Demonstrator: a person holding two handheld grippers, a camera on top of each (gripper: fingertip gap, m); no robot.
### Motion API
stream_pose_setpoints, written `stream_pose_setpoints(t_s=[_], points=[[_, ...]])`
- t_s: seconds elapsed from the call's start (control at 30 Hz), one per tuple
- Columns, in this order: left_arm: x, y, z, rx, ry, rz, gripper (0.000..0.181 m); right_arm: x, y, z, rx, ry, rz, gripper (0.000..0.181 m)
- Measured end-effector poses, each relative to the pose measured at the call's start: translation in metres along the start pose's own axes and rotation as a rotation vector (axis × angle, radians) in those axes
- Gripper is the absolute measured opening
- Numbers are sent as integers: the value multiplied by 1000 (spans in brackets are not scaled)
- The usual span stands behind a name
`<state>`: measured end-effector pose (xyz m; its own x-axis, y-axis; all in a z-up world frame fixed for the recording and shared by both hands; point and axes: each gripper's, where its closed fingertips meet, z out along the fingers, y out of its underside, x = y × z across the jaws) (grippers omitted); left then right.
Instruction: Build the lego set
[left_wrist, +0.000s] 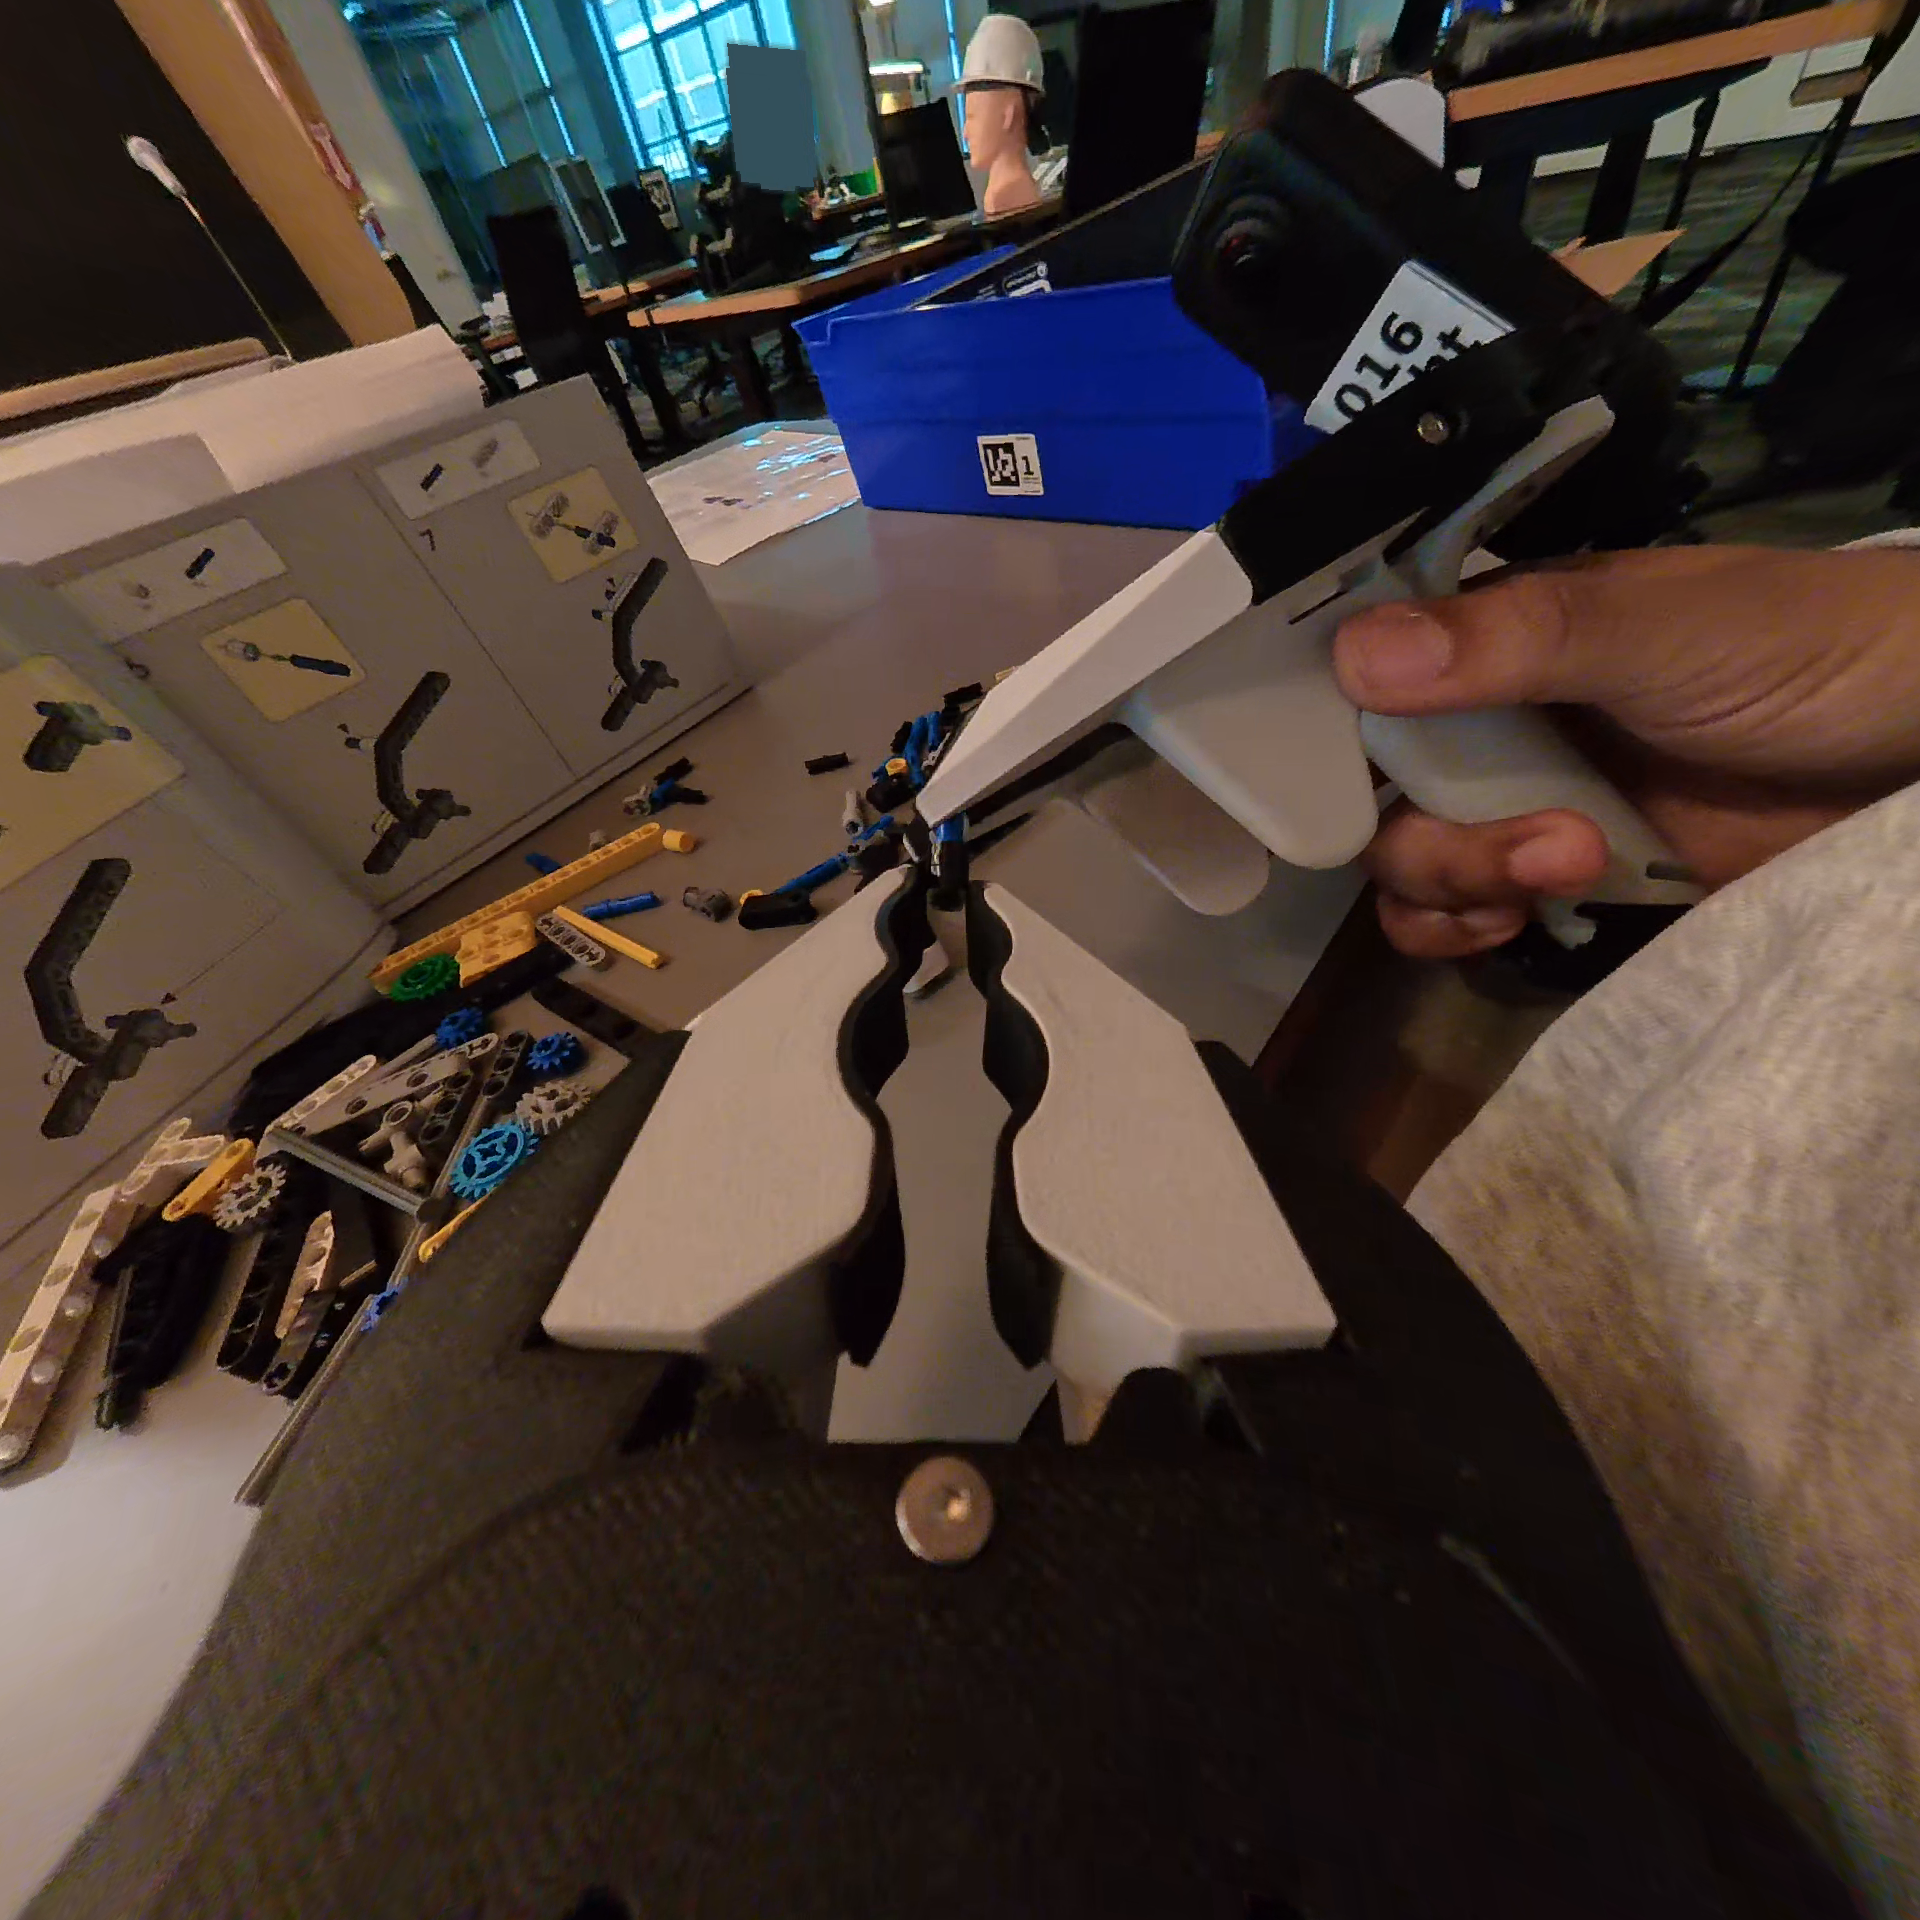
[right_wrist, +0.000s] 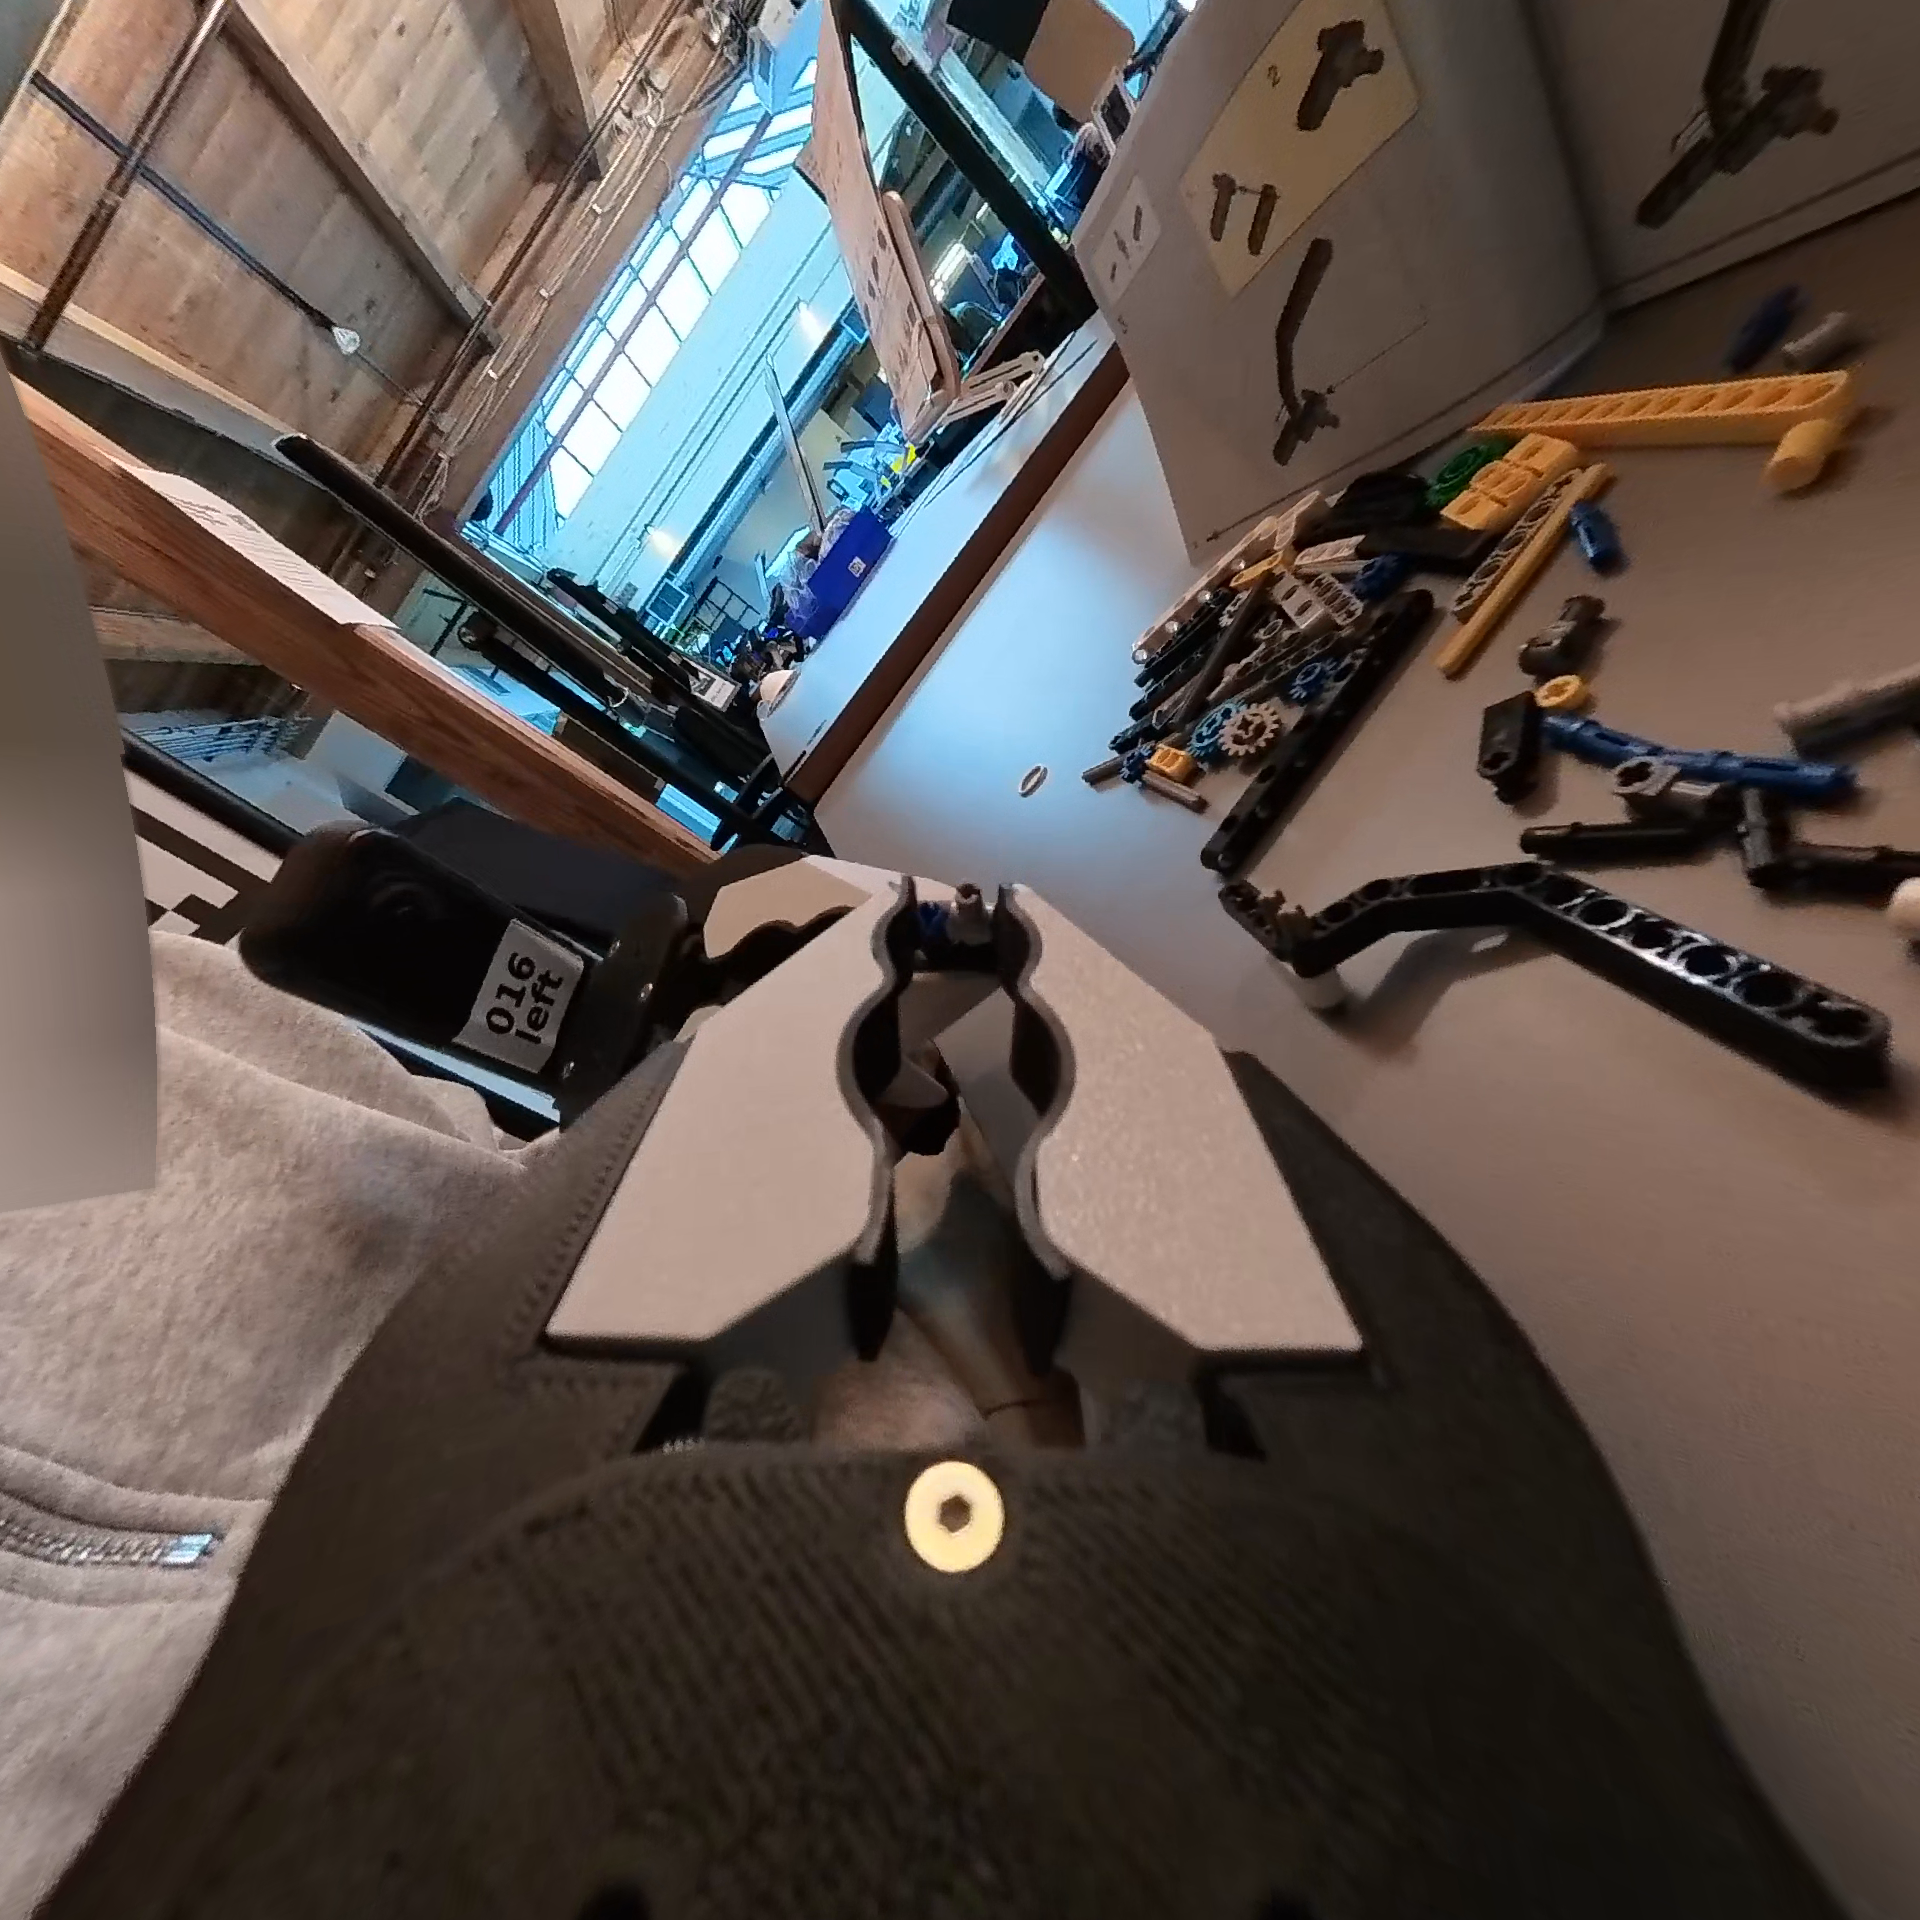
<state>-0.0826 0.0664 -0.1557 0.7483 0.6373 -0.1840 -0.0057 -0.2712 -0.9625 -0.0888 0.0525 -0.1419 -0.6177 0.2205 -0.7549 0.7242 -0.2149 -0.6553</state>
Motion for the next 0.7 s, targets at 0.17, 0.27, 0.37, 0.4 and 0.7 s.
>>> stream_pose_setpoints(t_s=[0.17, 0.27, 0.37, 0.4, 0.7], points=[[1, -1, 0, 10, 5, -12, 6, -1, 0, 0, 1, -22, 16, 13], [1, -3, -1, 20, 16, -38, 6, -3, 0, 0, 1, -36, 14, 13], [1, -3, -2, 20, 16, -39, 6, -3, 0, 0, -5, -37, 2, 13], [1, -3, -2, 22, 16, -39, 6, -3, 0, 0, -5, -38, 1, 13], [-1, -9, -3, 76, 80, -210, 23, -4, -8, -5, 31, -37, -36, 13]])
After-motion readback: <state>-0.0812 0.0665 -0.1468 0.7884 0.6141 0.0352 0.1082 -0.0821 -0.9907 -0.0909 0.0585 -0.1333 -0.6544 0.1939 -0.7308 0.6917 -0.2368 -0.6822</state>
